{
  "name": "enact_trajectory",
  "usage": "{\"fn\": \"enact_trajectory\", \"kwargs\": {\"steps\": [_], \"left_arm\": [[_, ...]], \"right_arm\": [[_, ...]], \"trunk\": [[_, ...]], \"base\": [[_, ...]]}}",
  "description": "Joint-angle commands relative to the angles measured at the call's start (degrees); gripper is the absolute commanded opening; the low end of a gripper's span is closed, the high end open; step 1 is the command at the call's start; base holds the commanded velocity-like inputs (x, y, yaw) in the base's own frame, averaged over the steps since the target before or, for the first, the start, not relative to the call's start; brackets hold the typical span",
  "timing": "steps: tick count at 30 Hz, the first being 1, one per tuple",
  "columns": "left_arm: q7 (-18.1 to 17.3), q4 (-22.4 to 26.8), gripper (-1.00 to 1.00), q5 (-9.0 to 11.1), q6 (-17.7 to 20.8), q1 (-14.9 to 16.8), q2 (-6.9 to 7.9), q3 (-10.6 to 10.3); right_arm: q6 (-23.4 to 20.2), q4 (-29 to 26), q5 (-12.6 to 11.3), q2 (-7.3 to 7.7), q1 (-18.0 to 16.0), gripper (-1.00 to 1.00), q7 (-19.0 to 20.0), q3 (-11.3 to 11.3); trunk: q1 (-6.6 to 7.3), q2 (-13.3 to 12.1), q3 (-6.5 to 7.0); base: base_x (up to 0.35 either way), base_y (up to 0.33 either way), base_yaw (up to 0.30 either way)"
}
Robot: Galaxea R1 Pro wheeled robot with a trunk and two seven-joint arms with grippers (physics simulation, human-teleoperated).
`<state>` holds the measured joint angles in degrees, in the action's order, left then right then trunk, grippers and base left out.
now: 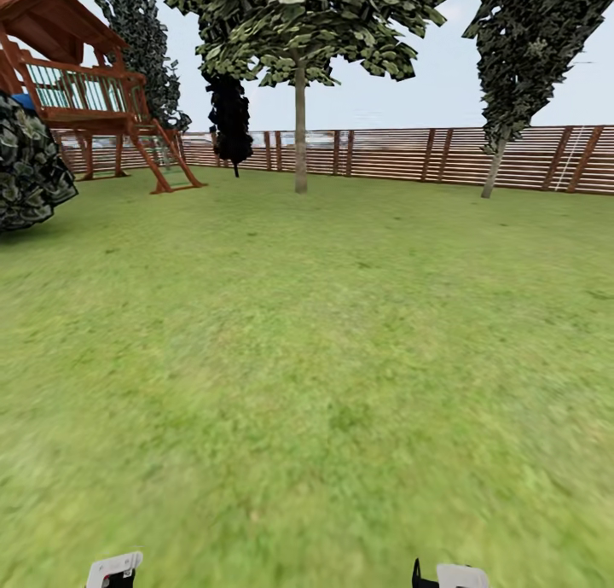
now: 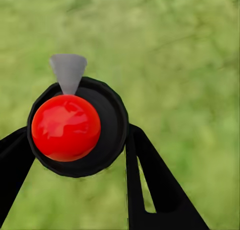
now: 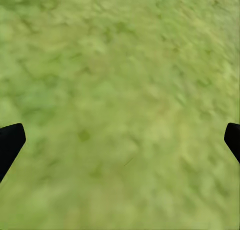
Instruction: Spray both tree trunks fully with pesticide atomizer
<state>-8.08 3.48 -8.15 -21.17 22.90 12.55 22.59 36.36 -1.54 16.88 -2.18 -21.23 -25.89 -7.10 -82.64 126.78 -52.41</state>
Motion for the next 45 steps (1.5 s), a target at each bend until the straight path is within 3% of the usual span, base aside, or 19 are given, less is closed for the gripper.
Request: {"fn": "enact_trajectory", "kwargs": {"steps": [1,45], "left_arm": [[-0.2,-0.1,-1.0,-0.5,-0.2,0.0,0.01,0.5],[-0.2,-0.1,-1.0,-0.5,-0.2,0.0,0.01,0.5]], "right_arm": [[0.1,0.0,0.6,-0.02,0.0,1.0,-0.2,-0.5],[0.1,0.0,0.6,-0.02,0.0,1.0,-0.3,-0.5]], "trunk": [[-0.03,0.0,-0.05],[-0.03,0.0,-0.05]], "base": [[0.338,0.0,0.0],[0.338,0.0,0.0]]}}
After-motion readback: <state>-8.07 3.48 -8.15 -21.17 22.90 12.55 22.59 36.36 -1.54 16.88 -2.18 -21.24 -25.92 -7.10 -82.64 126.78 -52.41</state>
